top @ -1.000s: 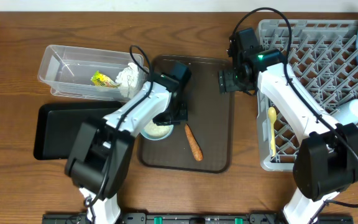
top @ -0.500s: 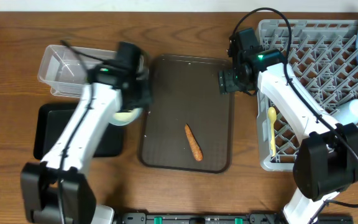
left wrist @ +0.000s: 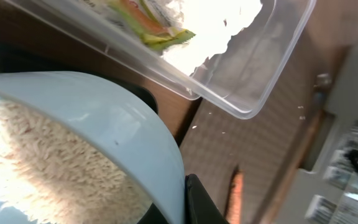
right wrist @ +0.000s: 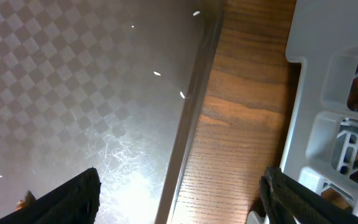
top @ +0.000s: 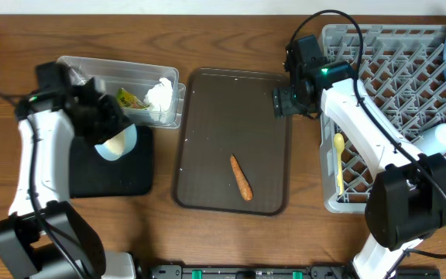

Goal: Sort waste into correct bins and load items into the dishwasher rack
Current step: 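Tip white bowl with left gripper, pouring rice onto black tray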

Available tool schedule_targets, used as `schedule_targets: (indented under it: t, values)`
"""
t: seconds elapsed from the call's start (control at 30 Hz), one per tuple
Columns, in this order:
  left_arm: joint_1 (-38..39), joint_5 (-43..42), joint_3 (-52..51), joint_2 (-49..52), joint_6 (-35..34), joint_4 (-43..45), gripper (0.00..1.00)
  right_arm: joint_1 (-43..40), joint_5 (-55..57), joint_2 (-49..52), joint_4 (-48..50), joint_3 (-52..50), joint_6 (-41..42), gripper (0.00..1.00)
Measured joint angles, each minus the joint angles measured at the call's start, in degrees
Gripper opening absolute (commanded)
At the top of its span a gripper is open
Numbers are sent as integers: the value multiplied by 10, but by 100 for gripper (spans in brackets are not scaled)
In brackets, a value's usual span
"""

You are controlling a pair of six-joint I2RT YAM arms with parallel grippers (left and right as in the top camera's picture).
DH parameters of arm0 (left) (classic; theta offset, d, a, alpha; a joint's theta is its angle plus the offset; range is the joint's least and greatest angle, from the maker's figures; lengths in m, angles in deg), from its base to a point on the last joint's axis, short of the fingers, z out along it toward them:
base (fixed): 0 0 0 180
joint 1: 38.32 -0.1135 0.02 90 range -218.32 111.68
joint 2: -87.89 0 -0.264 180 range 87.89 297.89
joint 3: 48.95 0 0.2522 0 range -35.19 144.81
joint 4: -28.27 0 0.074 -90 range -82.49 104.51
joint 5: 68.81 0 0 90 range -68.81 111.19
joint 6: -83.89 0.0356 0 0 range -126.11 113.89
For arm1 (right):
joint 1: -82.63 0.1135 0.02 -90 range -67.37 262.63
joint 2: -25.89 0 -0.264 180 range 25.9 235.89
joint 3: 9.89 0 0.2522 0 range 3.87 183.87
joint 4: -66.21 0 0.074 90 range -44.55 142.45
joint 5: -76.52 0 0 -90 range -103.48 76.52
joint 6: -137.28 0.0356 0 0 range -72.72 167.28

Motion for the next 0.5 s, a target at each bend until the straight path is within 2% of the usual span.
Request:
schedule_targets:
  t: [0.23, 0.5]
  values:
    - [-107, -170, -88, 0, 65, 76, 6, 0, 0, 0, -1, 0, 0, 81]
    - [-194, -337, -207, 0, 95, 173, 6, 0, 1, 0, -2, 0, 0, 81]
